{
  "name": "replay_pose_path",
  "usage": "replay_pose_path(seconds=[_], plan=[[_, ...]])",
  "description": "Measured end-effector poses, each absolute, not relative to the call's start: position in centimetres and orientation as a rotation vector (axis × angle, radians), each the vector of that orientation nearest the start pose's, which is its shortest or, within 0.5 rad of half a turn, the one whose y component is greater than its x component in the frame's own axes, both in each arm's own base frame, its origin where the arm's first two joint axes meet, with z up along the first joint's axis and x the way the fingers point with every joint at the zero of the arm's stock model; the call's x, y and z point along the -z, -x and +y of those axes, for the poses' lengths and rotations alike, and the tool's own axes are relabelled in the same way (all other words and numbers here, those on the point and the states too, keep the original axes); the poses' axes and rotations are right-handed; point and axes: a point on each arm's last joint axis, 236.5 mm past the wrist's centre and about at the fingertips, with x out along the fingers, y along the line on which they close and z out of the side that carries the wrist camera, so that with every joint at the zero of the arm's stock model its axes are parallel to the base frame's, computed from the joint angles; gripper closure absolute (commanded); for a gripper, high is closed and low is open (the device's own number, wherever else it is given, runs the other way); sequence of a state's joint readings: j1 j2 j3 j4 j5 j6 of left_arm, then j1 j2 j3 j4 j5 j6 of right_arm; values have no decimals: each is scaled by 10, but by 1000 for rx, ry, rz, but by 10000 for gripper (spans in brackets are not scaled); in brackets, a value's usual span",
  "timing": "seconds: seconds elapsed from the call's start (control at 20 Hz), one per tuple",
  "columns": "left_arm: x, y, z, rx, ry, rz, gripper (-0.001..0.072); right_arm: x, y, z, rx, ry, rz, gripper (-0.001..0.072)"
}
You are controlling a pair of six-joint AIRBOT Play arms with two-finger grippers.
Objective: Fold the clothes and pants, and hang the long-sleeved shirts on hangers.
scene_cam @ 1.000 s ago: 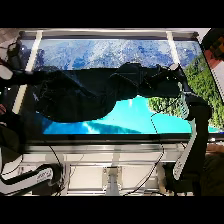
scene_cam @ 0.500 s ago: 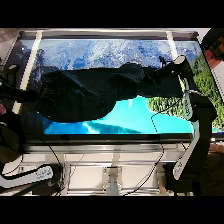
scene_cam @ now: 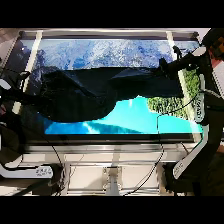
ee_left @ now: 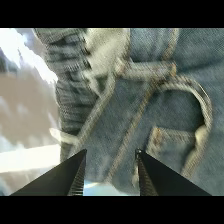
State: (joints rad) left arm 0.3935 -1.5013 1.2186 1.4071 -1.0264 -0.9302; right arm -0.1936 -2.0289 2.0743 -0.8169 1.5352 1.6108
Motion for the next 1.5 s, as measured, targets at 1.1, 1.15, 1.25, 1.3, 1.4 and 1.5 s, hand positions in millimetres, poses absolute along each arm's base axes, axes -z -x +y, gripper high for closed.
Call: replay_pose_path(seconds=[1.1,1.15,1.25,1.3,1.4,1.5], plan=[[59,-428,141,146,-206,1200,677,-39,-507,43,-374,-661,1388,692],[52,-426,149,116,-232,1202,677,-44,-502,35,-350,-635,1393,693],[38,-422,163,59,-269,1201,677,-54,-487,13,-293,-588,1411,692],[31,-420,169,34,-278,1196,677,-58,-477,0,-259,-567,1429,692],[22,-418,176,2,-291,1189,677,-66,-456,-25,-190,-543,1465,693],[18,-413,179,-10,-296,1199,677,-70,-441,-50,-112,-535,1477,692]])
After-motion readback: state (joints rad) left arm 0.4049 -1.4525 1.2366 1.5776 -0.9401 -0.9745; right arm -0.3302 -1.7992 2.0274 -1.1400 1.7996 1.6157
